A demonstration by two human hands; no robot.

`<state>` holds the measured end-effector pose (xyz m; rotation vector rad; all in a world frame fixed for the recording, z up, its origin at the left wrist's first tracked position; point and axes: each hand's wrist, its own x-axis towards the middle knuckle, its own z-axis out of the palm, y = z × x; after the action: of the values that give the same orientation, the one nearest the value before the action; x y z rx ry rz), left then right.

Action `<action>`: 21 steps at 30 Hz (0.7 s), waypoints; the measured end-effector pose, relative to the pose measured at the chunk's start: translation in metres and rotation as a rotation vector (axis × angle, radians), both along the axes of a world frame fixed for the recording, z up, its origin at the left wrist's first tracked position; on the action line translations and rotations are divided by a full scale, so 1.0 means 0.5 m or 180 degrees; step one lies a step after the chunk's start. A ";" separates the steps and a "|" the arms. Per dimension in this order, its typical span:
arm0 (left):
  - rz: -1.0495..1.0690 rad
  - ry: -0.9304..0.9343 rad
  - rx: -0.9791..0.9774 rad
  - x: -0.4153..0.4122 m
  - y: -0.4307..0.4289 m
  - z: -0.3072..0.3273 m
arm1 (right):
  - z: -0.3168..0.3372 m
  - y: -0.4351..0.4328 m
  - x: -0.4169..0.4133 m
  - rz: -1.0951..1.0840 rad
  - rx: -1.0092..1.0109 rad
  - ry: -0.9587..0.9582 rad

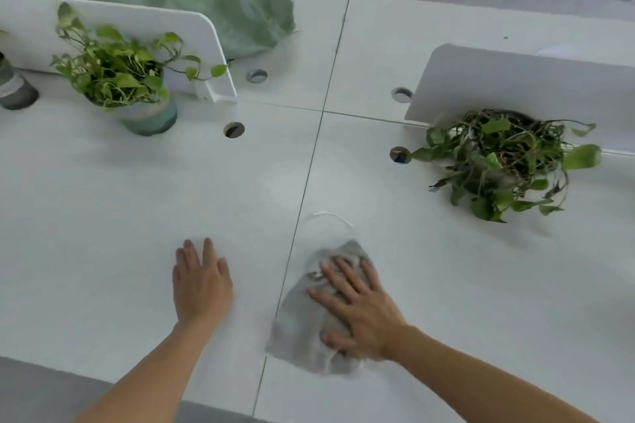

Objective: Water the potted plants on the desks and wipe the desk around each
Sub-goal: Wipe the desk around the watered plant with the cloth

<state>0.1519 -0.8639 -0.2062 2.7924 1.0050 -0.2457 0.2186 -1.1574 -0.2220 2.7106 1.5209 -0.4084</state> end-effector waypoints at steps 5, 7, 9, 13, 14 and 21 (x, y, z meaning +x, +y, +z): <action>0.0067 -0.0354 0.0131 -0.009 -0.005 -0.053 | 0.002 0.056 0.281 -0.1754 -0.0316 0.0002; 0.0097 -0.0413 0.0135 -0.009 0.001 -0.065 | 0.000 0.129 0.341 -0.2403 -0.0280 0.0114; 0.0096 -0.0446 0.0149 -0.008 0.004 -0.068 | 0.000 0.197 0.345 -0.2701 -0.0204 0.0206; 0.0131 -0.0484 0.0140 -0.013 0.005 -0.070 | -0.001 0.223 0.200 -0.1495 -0.0080 0.0254; 0.0116 -0.0497 0.0141 -0.011 0.004 -0.068 | 0.001 0.201 0.156 -0.1182 -0.0022 0.0200; 0.0171 -0.0567 0.0179 -0.007 -0.004 -0.062 | 0.005 0.094 0.261 0.0426 -0.0129 -0.0058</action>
<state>0.1482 -0.8658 -0.2369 2.7720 1.0568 0.0386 0.3491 -1.1102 -0.2195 2.5560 1.6581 -0.4048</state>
